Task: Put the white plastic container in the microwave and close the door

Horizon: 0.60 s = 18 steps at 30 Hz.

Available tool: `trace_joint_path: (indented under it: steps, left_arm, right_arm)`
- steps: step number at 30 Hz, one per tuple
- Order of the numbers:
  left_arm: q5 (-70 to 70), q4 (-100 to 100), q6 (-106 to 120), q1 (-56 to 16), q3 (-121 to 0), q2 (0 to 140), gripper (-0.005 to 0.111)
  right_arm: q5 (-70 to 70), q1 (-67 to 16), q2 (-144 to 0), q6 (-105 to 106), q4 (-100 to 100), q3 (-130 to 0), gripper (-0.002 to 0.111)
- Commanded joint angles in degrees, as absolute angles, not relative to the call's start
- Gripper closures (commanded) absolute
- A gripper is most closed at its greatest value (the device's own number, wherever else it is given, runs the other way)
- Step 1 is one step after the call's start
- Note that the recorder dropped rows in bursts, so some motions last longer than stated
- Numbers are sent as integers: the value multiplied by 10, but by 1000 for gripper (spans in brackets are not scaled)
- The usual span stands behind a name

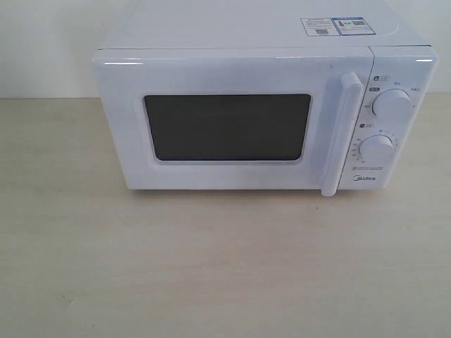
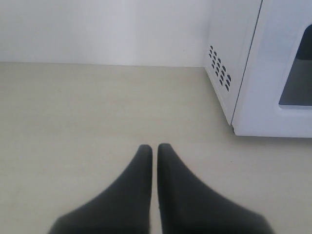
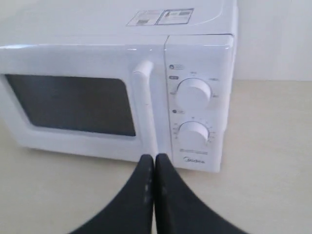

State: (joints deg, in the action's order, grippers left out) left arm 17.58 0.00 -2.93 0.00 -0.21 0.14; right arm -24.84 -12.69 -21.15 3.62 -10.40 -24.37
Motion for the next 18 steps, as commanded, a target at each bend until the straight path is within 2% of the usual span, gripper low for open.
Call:
trace_joint_path:
  steps: [1,4,8,15,18]
  left_arm:
    - [176,0,-34,1,0,0,102]
    - [176,0,-34,1,0,0,102]
    - [176,0,-34,1,0,0,102]
    - [176,0,-34,1,0,0,102]
    - [176,0,-34,1,0,0,102]
  right_arm:
    - [-184,-77,-87,38,-105,-151,108]
    - [-125,-63,-17,37,-106,-92,108]
    - [-51,-63,-7,33,-112,-42,108]
    - [-50,-63,0,-10,-128,0,108]
    - [-73,-63,0,-12,-73,0,108]
